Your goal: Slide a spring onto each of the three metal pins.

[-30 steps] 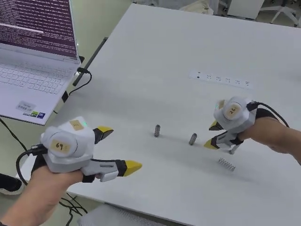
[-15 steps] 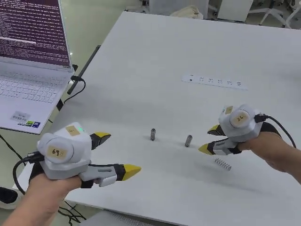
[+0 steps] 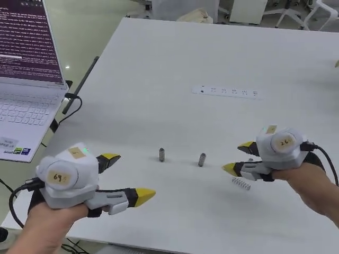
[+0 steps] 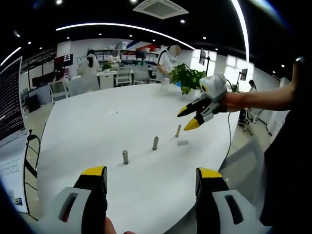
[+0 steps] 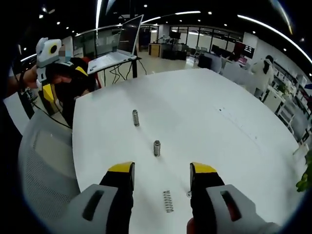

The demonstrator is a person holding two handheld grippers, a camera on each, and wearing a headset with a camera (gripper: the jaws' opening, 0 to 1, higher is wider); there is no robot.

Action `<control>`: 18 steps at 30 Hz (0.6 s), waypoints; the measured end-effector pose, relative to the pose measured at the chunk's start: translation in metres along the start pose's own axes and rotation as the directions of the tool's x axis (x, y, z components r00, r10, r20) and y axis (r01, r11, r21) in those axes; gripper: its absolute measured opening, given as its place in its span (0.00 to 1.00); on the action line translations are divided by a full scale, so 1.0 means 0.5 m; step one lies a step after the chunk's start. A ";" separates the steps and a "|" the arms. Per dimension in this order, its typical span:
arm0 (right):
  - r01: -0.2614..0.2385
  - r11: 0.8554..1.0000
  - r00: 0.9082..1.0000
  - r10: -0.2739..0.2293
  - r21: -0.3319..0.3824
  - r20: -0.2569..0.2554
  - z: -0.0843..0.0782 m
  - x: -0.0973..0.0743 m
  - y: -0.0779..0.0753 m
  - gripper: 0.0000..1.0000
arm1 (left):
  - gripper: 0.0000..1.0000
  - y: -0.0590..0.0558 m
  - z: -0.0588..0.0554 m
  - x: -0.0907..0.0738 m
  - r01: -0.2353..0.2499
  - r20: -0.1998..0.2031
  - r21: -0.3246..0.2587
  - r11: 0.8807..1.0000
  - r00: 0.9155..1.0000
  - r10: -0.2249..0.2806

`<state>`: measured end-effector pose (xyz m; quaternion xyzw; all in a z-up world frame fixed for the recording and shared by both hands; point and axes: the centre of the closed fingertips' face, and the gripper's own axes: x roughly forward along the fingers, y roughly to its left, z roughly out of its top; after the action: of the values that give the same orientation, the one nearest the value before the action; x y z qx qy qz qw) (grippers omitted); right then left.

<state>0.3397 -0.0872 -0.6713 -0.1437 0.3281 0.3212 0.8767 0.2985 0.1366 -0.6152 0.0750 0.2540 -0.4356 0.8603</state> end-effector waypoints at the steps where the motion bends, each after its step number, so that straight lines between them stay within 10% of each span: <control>1: 0.009 1.000 1.000 -0.009 0.010 0.004 -0.003 -0.006 -0.004 0.45 | 0.71 -0.002 0.002 0.001 0.001 0.001 0.000 1.000 1.000 -0.001; 18: 0.108 0.984 0.990 -0.120 0.141 0.080 -0.044 -0.105 -0.032 0.58 | 0.70 -0.009 0.009 0.008 0.006 -0.001 0.007 1.000 1.000 -0.006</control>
<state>0.3091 -0.1342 -0.6521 -0.0876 0.3017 0.2531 0.9150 0.2987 0.1296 -0.6128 0.0776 0.2532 -0.4389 0.8586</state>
